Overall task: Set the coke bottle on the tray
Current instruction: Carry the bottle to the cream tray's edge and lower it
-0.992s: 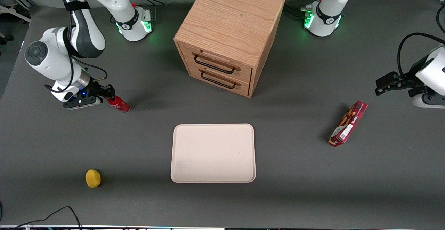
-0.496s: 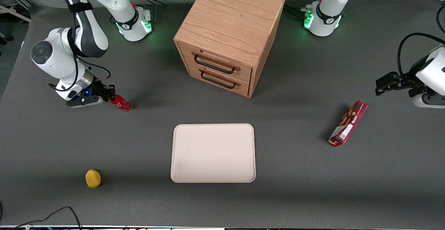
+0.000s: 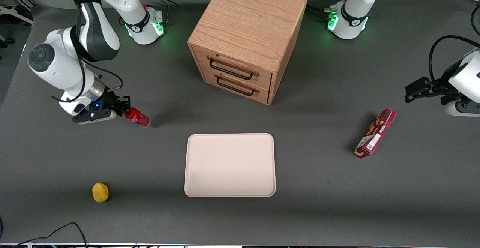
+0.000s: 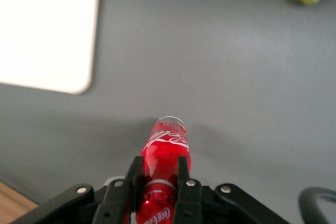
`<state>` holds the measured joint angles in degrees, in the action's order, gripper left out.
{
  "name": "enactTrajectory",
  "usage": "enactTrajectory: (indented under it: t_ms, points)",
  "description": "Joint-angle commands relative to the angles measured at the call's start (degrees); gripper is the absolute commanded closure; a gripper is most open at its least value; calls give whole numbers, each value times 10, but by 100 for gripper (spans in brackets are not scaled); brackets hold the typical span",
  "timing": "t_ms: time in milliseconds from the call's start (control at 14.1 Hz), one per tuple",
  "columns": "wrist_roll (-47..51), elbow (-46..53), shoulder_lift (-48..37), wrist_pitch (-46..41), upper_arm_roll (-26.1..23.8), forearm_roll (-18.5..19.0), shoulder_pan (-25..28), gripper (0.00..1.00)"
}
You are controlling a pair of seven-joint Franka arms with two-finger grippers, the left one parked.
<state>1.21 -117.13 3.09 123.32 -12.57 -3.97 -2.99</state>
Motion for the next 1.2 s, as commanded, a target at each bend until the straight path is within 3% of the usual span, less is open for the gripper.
enactTrajectory:
  t_ms: [0,142,283,567,850,1134]
  points:
    - [90,228,142,-86,-17,15,45,100]
    - [189,344,211,-125,-14,68,103,100]
    - [230,447,277,-163,-9,75,140,100]
    - [237,550,374,-159,3,84,160,100]
    - [238,578,423,-84,84,92,226,100]
    - [245,577,453,-38,91,91,236,100]
